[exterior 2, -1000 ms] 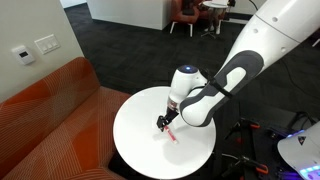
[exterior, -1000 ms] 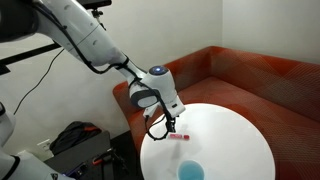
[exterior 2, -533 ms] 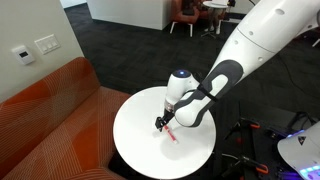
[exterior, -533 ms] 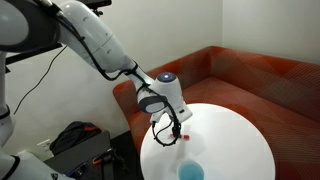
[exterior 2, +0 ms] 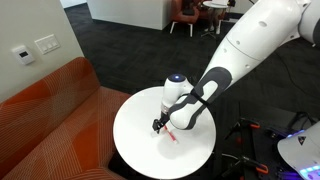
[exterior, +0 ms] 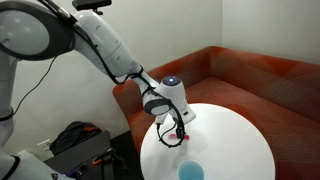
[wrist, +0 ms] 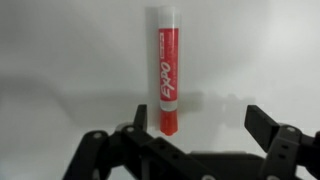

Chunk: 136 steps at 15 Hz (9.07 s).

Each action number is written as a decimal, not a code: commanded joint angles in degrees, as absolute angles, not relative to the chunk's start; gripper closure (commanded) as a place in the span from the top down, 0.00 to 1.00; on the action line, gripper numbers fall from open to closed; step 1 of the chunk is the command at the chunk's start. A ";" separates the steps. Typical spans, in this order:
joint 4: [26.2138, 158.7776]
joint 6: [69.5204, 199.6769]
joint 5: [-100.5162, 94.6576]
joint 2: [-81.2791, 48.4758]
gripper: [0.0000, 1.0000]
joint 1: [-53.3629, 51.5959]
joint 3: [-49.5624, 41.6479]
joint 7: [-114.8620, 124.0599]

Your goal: Put the red marker inside the light blue cup

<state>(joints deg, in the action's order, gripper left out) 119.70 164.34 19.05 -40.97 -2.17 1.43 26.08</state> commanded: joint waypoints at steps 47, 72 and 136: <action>126.99 141.93 -7.77 -18.61 0.05 -7.73 -13.03 48.20; 120.82 132.02 -47.22 -18.95 0.20 -9.93 -10.46 113.31; 117.81 119.82 -53.88 -34.55 0.05 -1.68 -5.36 128.56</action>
